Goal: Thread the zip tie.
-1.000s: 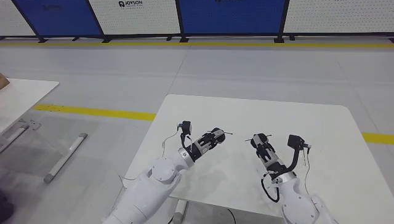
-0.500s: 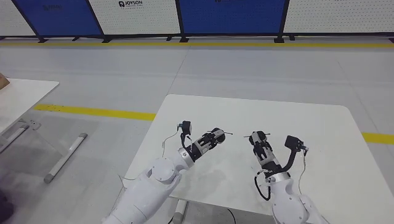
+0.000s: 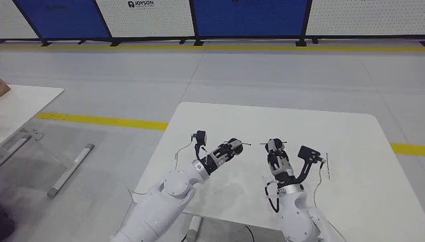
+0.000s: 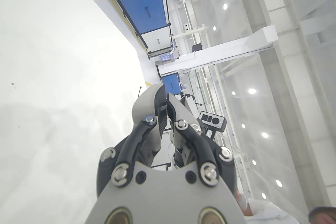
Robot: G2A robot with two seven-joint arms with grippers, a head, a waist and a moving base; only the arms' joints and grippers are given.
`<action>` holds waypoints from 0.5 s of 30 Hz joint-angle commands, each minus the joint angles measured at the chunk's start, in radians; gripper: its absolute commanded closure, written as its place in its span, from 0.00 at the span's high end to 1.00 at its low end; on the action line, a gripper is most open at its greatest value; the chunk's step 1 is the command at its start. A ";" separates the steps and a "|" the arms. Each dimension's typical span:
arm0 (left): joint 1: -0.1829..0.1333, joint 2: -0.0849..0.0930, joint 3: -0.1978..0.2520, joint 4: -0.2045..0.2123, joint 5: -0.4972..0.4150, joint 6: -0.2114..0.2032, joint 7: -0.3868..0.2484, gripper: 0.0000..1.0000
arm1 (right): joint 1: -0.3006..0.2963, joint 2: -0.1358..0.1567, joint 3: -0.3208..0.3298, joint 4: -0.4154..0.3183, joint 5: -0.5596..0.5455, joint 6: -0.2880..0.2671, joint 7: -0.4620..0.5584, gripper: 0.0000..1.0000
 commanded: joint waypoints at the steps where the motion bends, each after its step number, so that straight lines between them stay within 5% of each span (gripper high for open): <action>1: 0.000 0.000 0.000 0.000 0.000 0.000 0.000 0.00 | -0.001 0.000 0.002 0.002 0.008 -0.003 0.016 0.00; 15: 0.000 0.000 0.000 0.000 0.000 0.000 0.000 0.00 | 0.042 -0.016 -0.021 0.045 0.004 0.006 0.074 0.00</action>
